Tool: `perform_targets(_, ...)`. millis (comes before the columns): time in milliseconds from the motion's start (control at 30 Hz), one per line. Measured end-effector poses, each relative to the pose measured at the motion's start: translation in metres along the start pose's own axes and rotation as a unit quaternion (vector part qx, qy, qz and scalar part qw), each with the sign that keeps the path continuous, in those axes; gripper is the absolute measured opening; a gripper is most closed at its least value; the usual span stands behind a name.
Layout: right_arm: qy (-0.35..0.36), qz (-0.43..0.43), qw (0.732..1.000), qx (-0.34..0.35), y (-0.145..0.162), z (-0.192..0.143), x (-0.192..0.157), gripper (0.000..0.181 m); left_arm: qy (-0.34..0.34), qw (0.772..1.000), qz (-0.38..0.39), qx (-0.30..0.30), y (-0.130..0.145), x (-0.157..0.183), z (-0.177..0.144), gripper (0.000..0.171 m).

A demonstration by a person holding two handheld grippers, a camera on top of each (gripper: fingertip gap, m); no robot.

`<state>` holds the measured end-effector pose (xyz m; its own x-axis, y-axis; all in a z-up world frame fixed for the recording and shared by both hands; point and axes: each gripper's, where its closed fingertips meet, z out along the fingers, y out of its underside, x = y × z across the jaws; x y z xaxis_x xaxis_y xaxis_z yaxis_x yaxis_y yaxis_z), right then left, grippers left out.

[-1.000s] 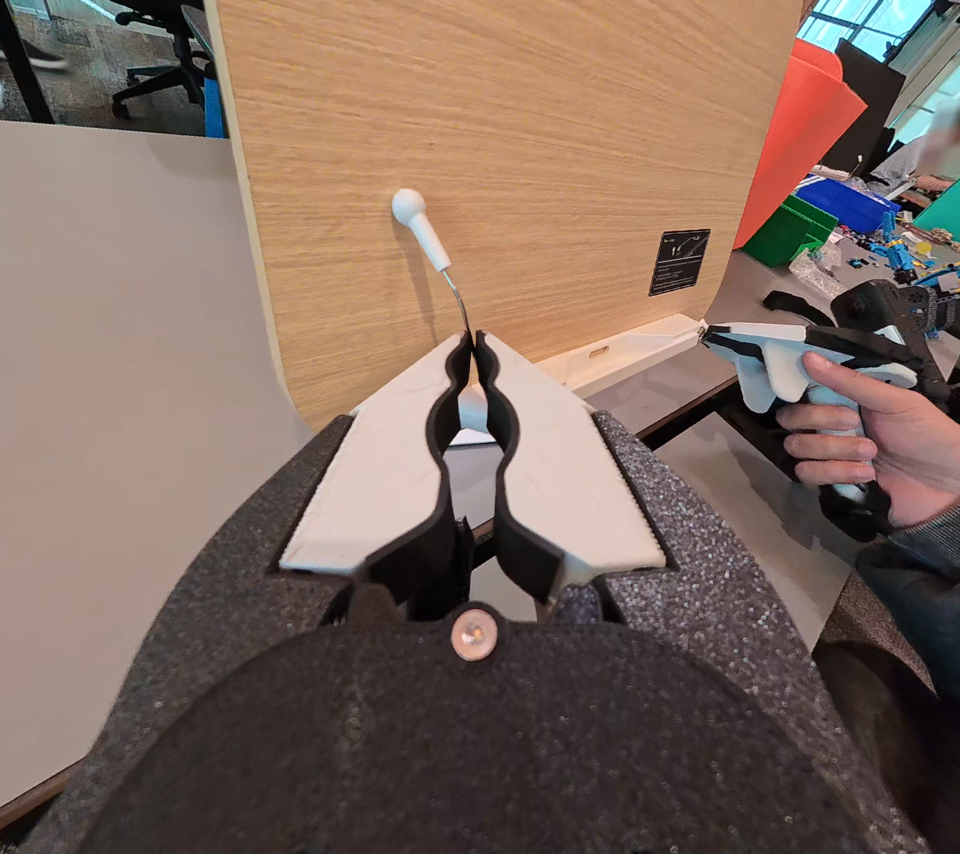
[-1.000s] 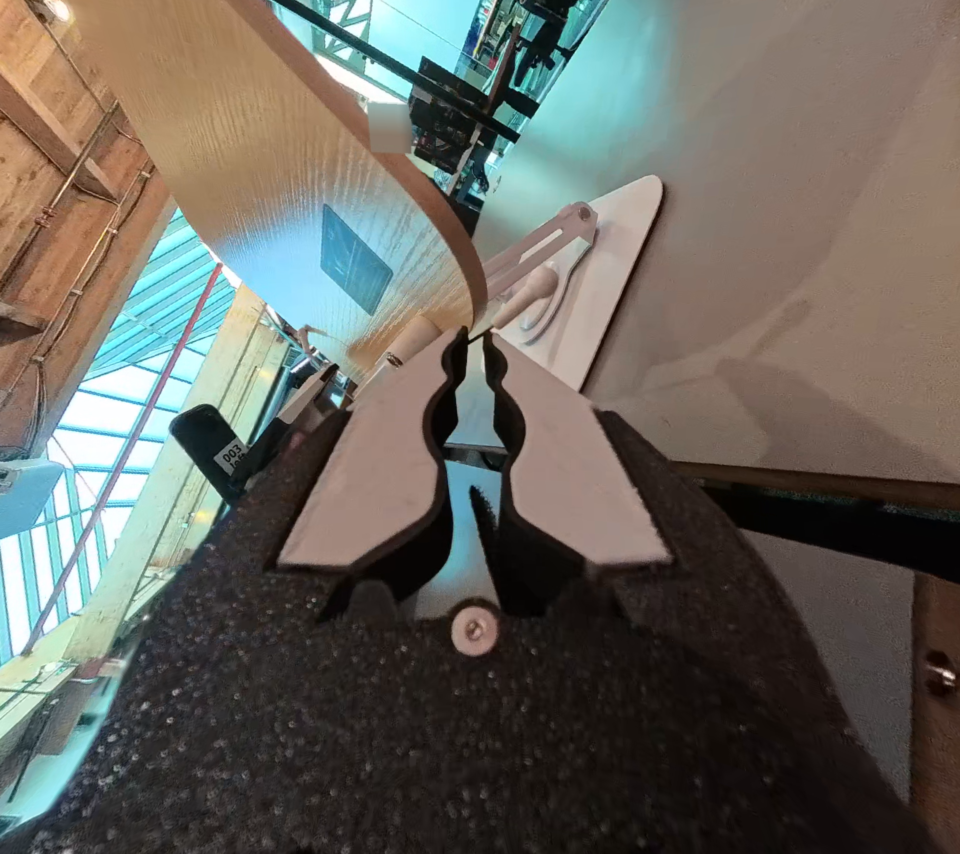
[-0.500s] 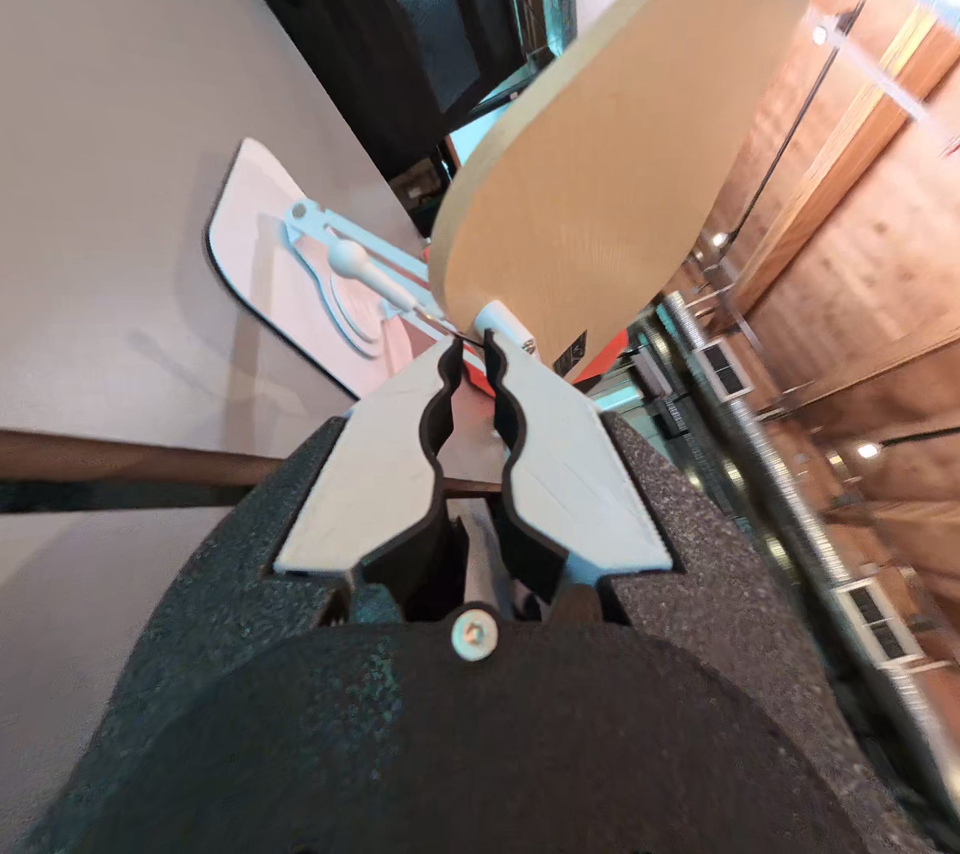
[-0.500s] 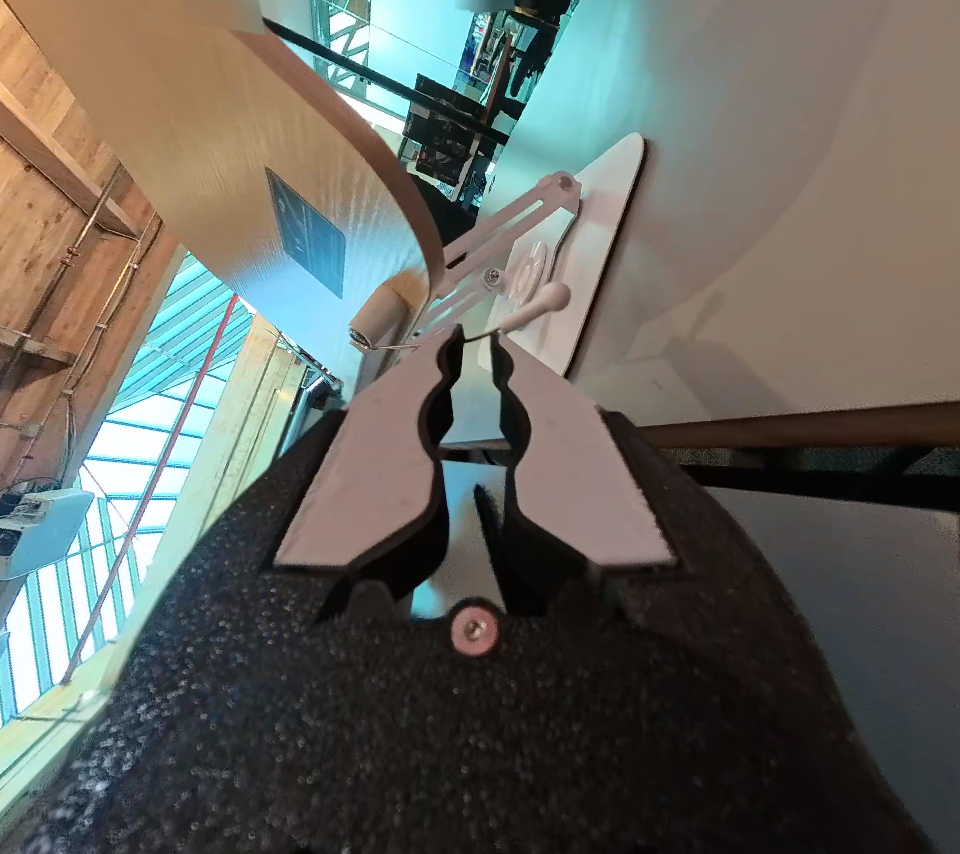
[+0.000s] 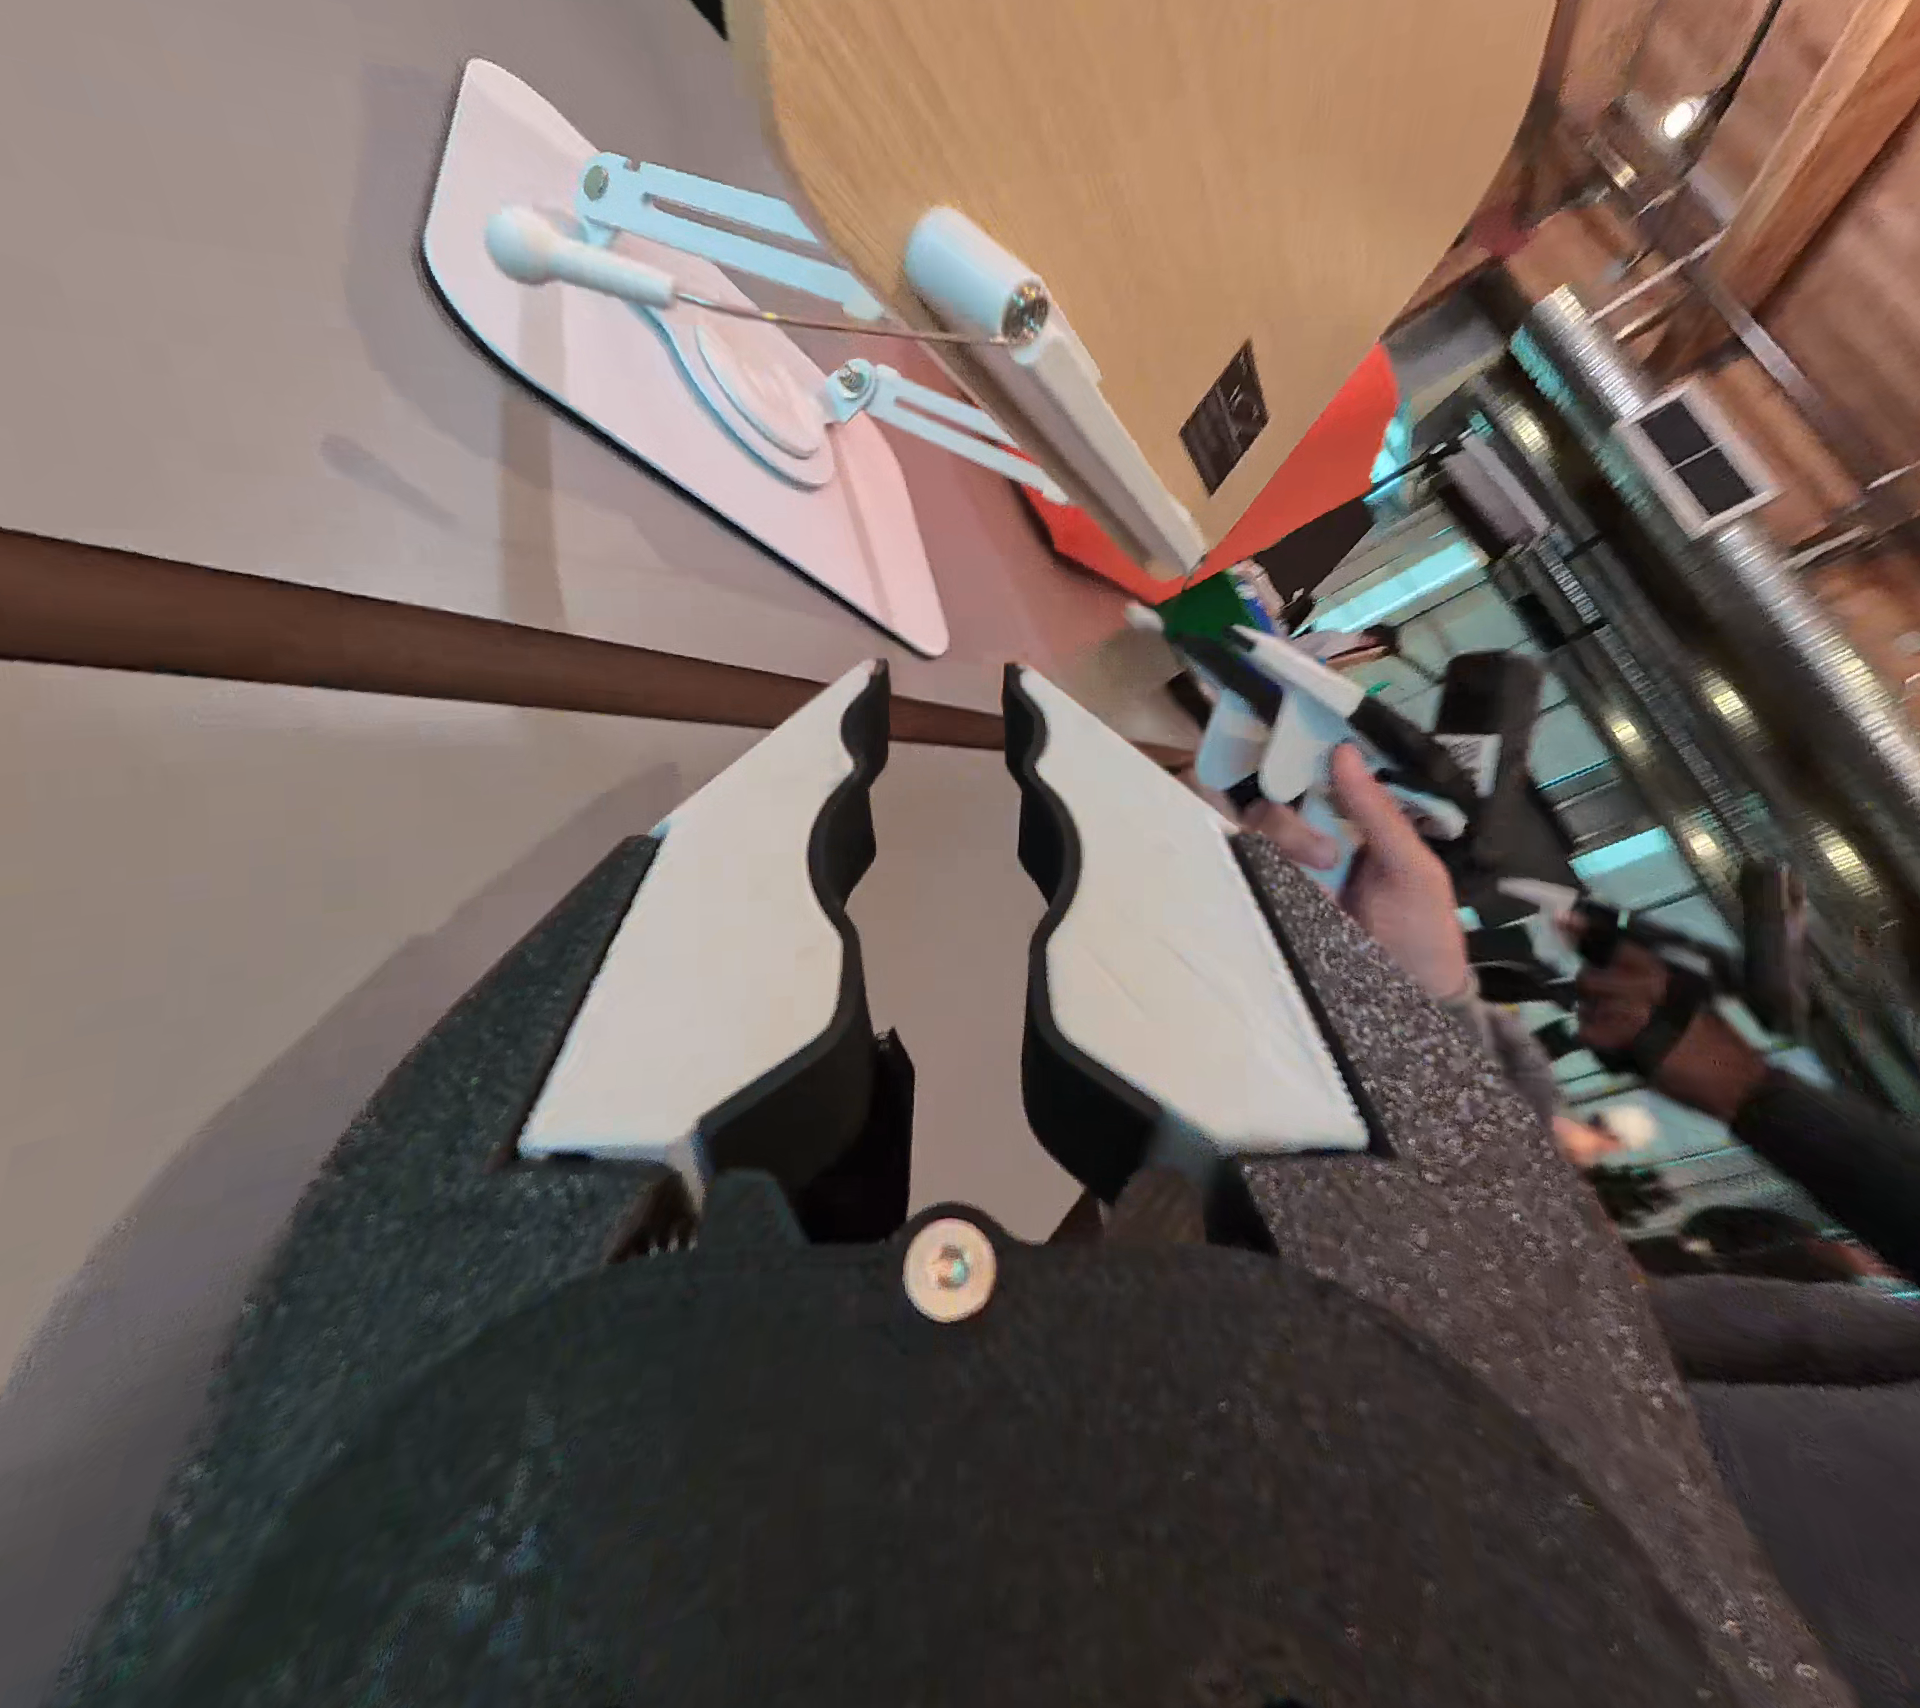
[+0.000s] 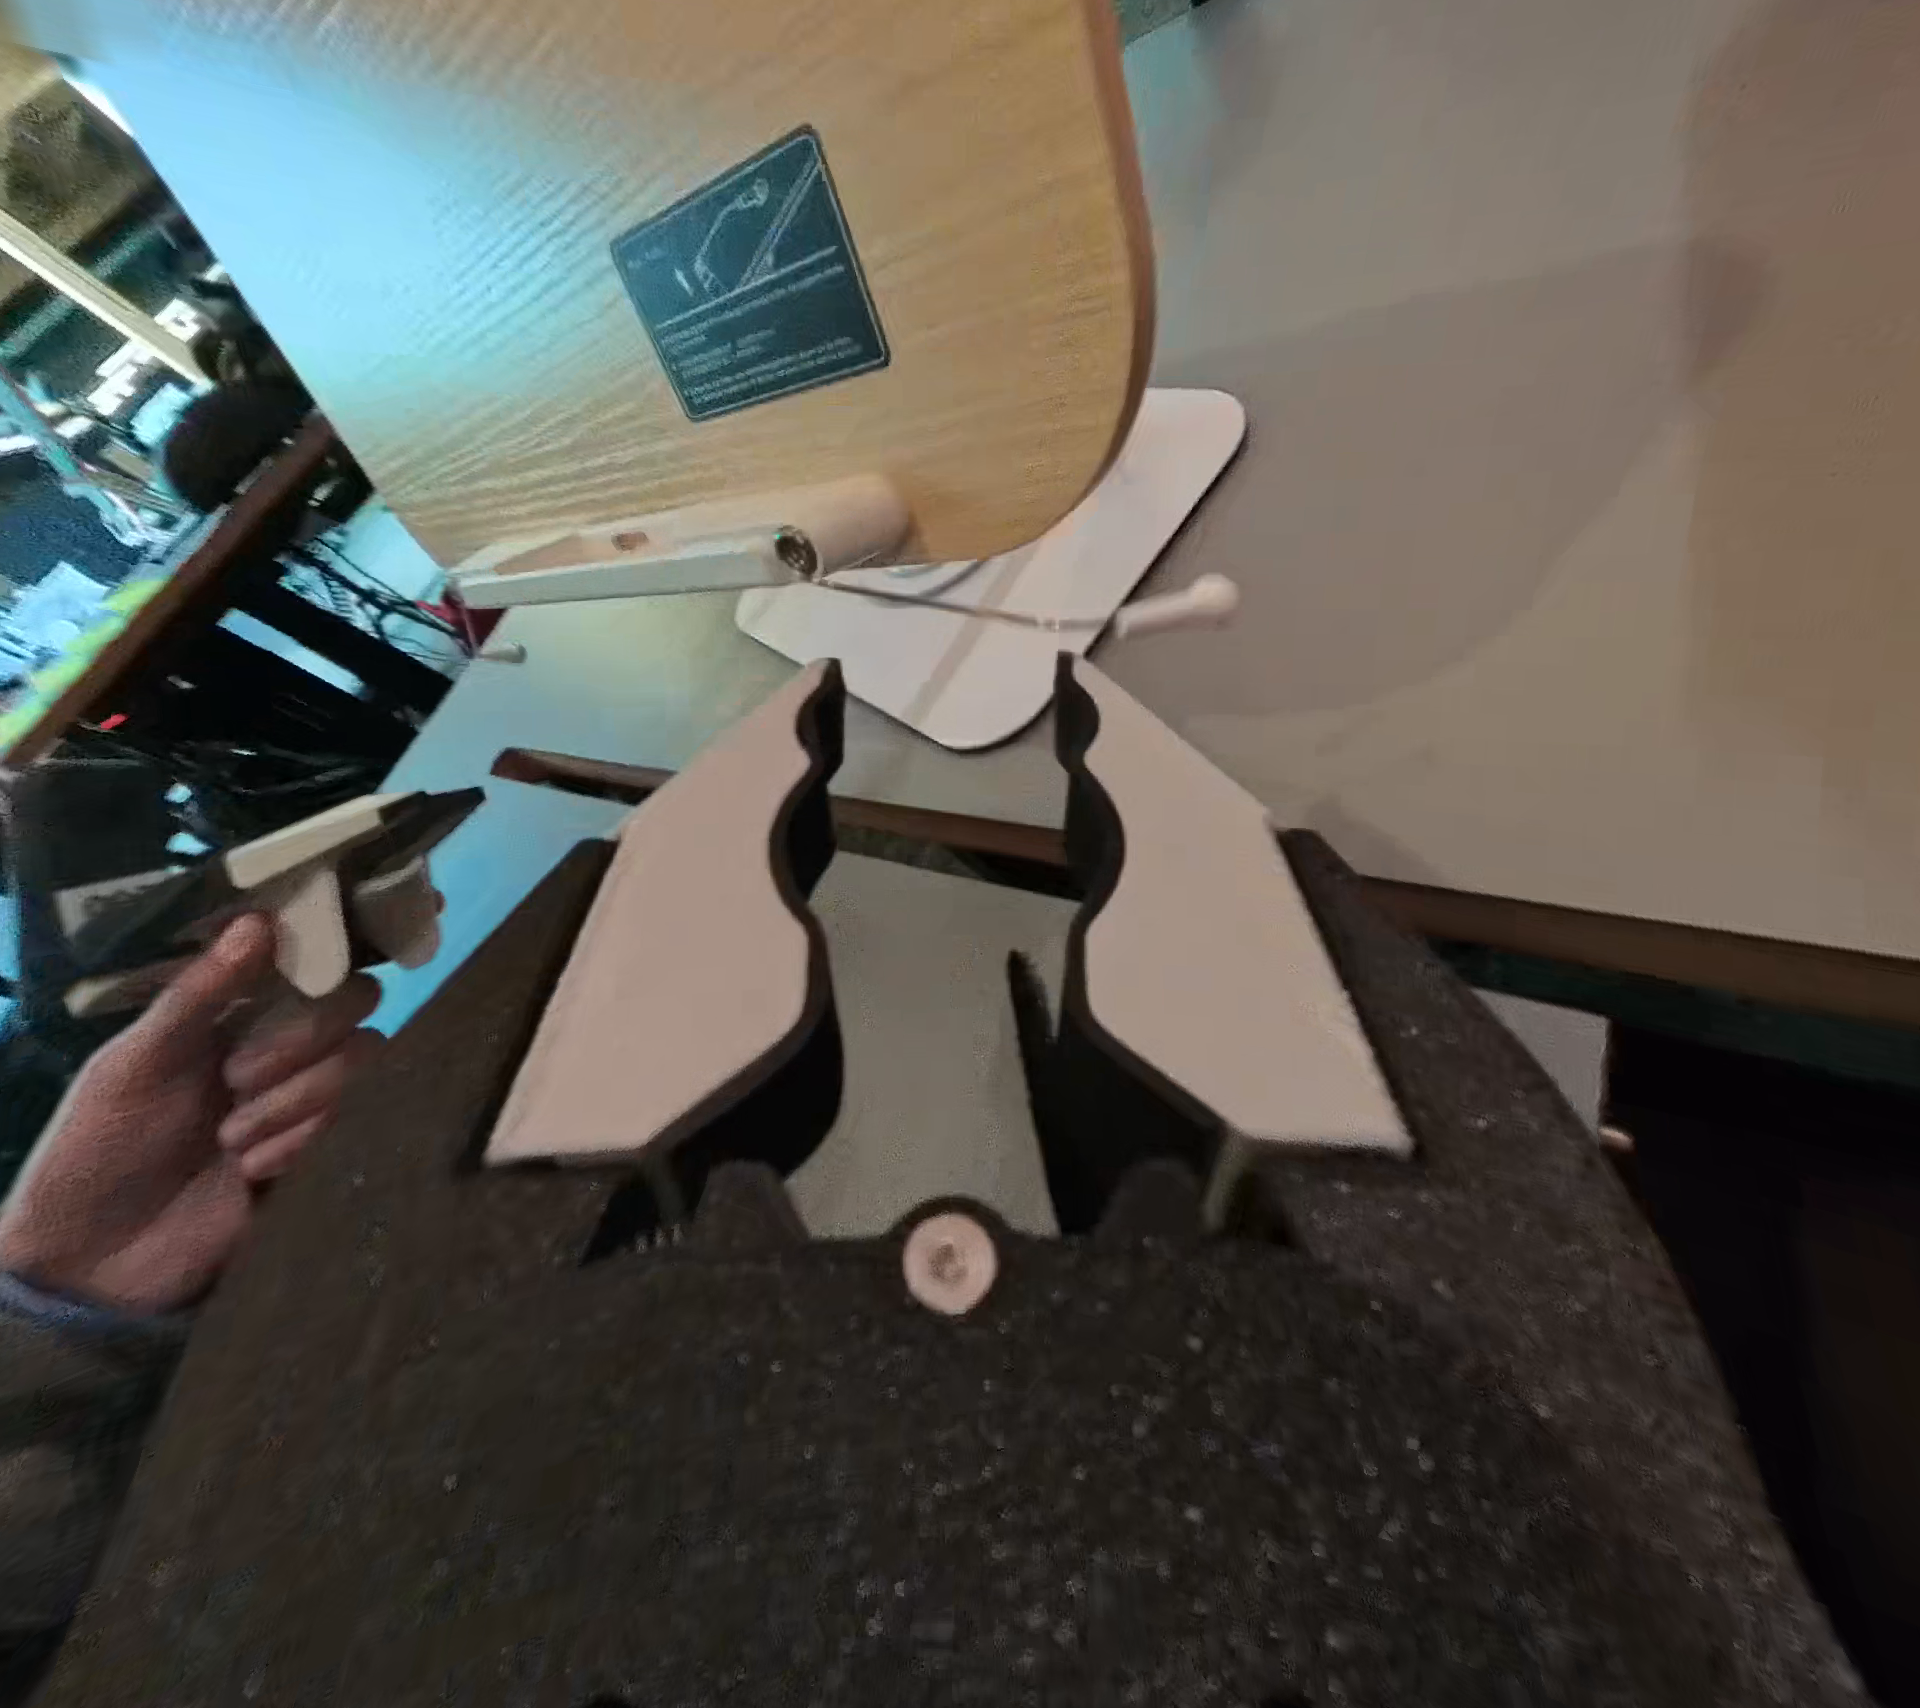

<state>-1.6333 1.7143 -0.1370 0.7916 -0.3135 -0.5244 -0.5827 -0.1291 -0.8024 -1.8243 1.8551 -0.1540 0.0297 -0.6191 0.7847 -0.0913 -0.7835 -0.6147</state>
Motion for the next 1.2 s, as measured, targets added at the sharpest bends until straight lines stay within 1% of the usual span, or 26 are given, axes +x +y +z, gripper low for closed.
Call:
perform_targets(67, 0.013, -0.034, 0.999, 0.009, -0.003, -0.002, -0.003, 0.039, -0.016, 0.999, 0.034, 0.001, -0.002, 0.000, -0.002, 0.021)
perform_targets(167, 0.018, -0.063, 0.998, -0.018, 0.003, -0.004, -0.003, 0.040, -0.024, 0.998, 0.061, 0.002, -0.005, 0.000, 0.000, 0.021)
perform_targets(267, 0.044, -0.117, 0.991, -0.038, 0.011, -0.005, 0.004, 0.041, -0.019, 0.998, 0.063, -0.012, 0.001, 0.002, 0.004, 0.021)
perform_targets(333, 0.049, -0.136, 0.989, -0.043, 0.015, -0.004, 0.003, 0.041, -0.018, 0.998, 0.064, -0.020, 0.005, 0.002, 0.006, 0.021)
perform_targets(433, 0.074, -0.178, 0.980, -0.053, 0.020, 0.001, 0.006, 0.041, -0.016, 0.998, 0.064, -0.024, 0.007, 0.002, 0.008, 0.021)
perform_targets(500, 0.110, -0.207, 0.970, -0.069, 0.025, 0.006, 0.014, 0.039, -0.015, 0.998, 0.062, -0.025, 0.007, 0.003, 0.008, 0.021)
perform_targets(600, 0.162, -0.262, 0.947, -0.094, 0.032, 0.018, 0.027, 0.036, -0.019, 0.997, 0.070, -0.030, 0.009, 0.003, 0.008, 0.021)
perform_targets(667, 0.183, -0.301, 0.931, -0.096, 0.032, 0.027, 0.030, 0.025, -0.022, 0.996, 0.079, -0.034, 0.010, 0.005, 0.010, 0.021)
perform_targets(733, 0.194, -0.342, 0.914, -0.097, 0.031, 0.032, 0.029, 0.012, -0.031, 0.992, 0.115, -0.042, 0.011, 0.010, 0.015, 0.021)
perform_targets(767, 0.199, -0.358, 0.907, -0.096, 0.030, 0.033, 0.028, 0.006, -0.034, 0.987, 0.147, -0.052, 0.011, 0.016, 0.019, 0.021)
perform_targets(800, 0.203, -0.370, 0.901, -0.101, 0.030, 0.033, 0.028, 0.005, -0.036, 0.979, 0.187, -0.067, 0.011, 0.025, 0.025, 0.021)
perform_targets(833, 0.207, -0.380, 0.896, -0.104, 0.030, 0.032, 0.028, 0.005, -0.039, 0.967, 0.237, -0.082, 0.010, 0.035, 0.033, 0.021)
perform_targets(867, 0.213, -0.390, 0.889, -0.105, 0.028, 0.029, 0.029, 0.005, -0.041, 0.949, 0.298, -0.095, 0.009, 0.047, 0.041, 0.021)
perform_targets(967, 0.252, -0.445, 0.855, -0.090, 0.012, 0.015, 0.033, 0.005, -0.051, 0.870, 0.478, -0.113, 0.008, 0.083, 0.073, 0.021)
perform_targets(1033, 0.269, -0.469, 0.838, -0.078, 0.001, 0.006, 0.033, 0.006, -0.042, 0.818, 0.558, -0.133, 0.017, 0.099, 0.097, 0.026)
perform_targets(1100, 0.275, -0.488, 0.825, -0.071, -0.007, 0.000, 0.030, 0.006, -0.067, 0.765, 0.622, -0.153, 0.023, 0.095, 0.117, 0.039)
perform_targets(1167, 0.275, -0.511, 0.812, -0.062, -0.015, -0.005, 0.025, 0.007, -0.101, 0.709, 0.681, -0.152, 0.022, 0.084, 0.132, 0.042)
perform_targets(1200, 0.273, -0.523, 0.805, -0.057, -0.019, -0.006, 0.021, 0.007, -0.117, 0.688, 0.701, -0.149, 0.021, 0.079, 0.136, 0.041)
